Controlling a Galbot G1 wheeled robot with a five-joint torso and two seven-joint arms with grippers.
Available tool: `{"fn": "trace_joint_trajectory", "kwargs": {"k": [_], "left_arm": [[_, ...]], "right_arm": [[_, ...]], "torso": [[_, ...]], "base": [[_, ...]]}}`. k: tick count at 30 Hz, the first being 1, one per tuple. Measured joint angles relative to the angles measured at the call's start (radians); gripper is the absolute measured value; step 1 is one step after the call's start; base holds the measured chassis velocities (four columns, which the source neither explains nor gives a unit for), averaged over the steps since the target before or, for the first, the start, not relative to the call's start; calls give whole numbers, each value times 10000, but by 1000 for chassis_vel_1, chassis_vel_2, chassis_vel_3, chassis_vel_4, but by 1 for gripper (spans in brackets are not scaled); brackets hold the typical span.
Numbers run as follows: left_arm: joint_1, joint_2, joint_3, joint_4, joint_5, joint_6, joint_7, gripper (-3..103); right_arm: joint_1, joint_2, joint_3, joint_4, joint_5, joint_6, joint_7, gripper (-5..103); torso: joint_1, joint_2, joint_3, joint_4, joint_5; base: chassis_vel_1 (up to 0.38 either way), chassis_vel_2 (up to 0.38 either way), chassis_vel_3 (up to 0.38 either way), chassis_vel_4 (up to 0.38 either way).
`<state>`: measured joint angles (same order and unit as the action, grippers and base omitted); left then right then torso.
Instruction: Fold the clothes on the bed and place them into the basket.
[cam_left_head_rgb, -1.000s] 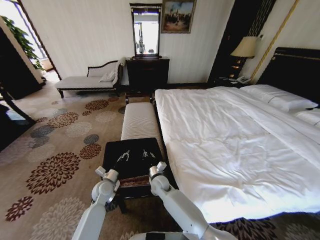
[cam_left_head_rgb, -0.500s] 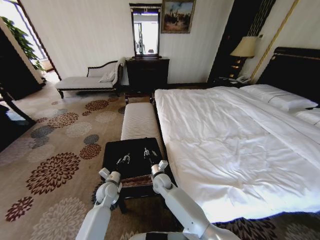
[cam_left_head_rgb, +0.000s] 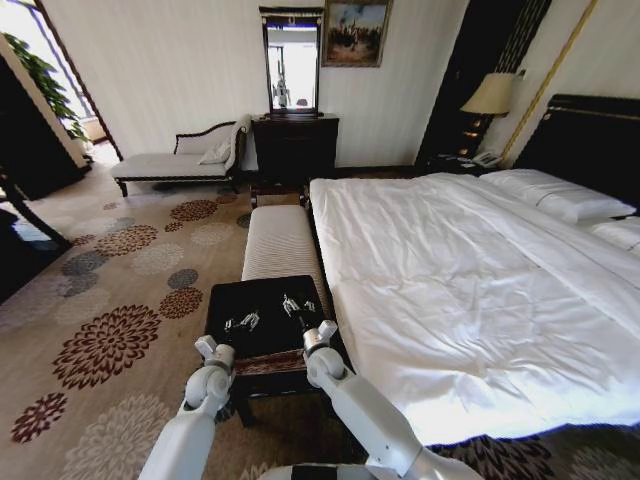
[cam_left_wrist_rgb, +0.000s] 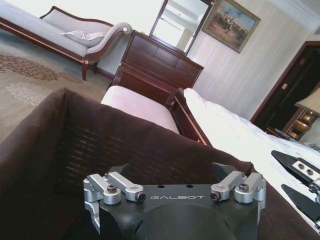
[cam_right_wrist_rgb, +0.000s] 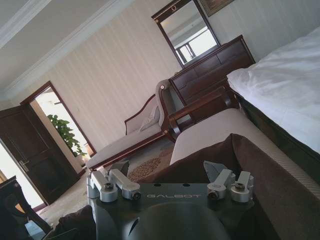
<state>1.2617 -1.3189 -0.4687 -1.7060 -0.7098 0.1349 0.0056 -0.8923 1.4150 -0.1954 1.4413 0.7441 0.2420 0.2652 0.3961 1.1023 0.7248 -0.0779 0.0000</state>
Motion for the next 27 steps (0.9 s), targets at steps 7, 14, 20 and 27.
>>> {"fn": "trace_joint_trajectory", "kwargs": {"k": [7,14,20,27], "left_arm": [[585,141,-608,-1432,-366,40,-443,100],[1779,547,-2240,-3366,341,21,-1121,100],[3031,321,-2999,-3941,1288,-1303,-1124,100],[4487,-601,-3278,-4613,3519,-2690,-1168,100]], "right_arm": [[-164,-204,262,575,12,-102,351,100],[-968,-1082,1530,2521,-1172,-274,451,100],[-2116,-1588,2848,3729,-1988,-147,384,100],[-5241,-1556,5473,5572,-5150,-585,1173,100]], "torso": [[0,-1,0,1,1],[1,0,-1,0,1],[0,0,-2,3,2],[-2,0,-2,2,4]], "base": [[0,0,0,0],[0,0,0,0],[0,0,0,0],[0,0,0,0]]}}
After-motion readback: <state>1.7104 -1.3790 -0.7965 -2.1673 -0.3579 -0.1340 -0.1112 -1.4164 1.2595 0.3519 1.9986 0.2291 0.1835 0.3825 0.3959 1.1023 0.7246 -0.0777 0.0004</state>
